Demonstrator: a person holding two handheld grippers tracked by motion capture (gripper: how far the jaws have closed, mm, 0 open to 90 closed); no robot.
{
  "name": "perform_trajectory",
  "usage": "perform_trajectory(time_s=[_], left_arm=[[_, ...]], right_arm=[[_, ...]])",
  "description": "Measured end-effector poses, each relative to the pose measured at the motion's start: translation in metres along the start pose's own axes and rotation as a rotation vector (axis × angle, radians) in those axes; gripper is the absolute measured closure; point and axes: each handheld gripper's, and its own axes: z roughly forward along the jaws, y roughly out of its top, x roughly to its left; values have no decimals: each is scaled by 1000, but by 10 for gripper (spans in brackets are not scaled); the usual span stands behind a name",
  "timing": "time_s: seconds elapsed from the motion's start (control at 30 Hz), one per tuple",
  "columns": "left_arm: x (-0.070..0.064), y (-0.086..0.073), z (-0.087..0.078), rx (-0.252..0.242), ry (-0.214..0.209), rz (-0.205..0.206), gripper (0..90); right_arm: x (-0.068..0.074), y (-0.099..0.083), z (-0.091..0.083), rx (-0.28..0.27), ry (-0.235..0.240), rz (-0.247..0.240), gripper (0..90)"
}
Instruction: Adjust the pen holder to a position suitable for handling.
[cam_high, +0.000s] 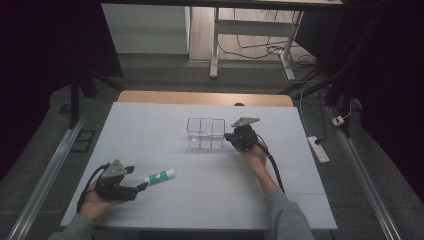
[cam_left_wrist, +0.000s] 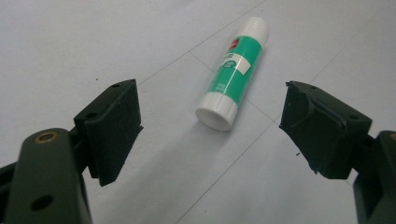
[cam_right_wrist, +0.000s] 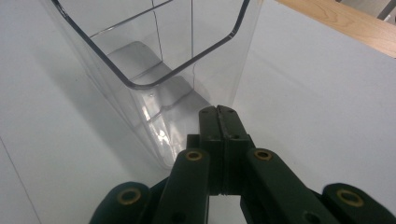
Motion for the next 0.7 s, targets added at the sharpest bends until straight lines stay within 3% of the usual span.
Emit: perform_trajectory(time_s=[0.33, 0.7], left_arm=[[1, 0, -2, -5, 3, 0, 197], [0, 0, 0, -1, 6, 2, 197]], right_arm=[[4, -1, -5, -34, -14, -40, 890], [10, -20, -47, -32, -32, -39, 890]])
